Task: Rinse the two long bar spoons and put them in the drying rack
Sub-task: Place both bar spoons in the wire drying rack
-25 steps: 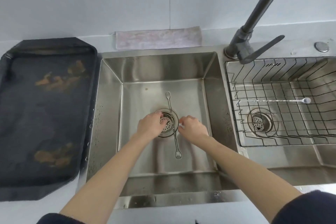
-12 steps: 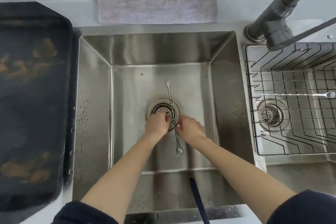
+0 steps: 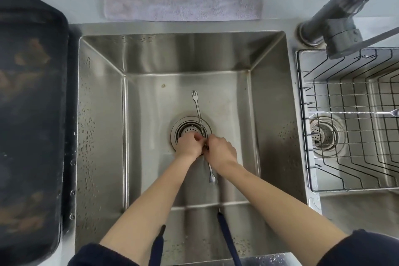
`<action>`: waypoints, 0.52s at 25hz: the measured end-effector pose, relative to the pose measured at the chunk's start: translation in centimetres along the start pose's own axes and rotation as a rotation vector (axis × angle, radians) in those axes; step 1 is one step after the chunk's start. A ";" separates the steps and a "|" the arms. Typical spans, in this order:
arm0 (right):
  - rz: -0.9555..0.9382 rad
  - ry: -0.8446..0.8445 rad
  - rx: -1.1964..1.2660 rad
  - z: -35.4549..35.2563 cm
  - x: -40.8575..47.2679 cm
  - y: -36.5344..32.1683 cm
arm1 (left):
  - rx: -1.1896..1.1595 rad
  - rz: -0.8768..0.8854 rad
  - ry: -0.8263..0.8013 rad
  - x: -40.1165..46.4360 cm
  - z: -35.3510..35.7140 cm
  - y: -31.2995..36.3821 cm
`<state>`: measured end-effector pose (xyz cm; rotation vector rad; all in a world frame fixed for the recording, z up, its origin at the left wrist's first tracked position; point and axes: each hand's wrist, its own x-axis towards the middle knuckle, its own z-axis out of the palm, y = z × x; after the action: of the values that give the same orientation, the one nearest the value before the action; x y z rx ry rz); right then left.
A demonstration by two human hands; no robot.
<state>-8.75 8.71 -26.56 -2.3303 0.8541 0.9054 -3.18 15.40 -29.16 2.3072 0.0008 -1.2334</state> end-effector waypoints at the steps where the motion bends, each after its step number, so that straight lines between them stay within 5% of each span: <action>1: 0.003 0.000 0.015 -0.1 0.0 -0.1 | -0.015 -0.010 -0.005 0.0 -0.1 0.0; 13: -0.114 0.157 0.118 -4.1 -3.5 -1.0 | -0.220 0.092 0.157 -4.1 -3.4 3.7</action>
<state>-8.41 8.09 -21.11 -2.3428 0.8046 0.6149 -2.07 14.65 -22.80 2.1803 0.0803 -0.9536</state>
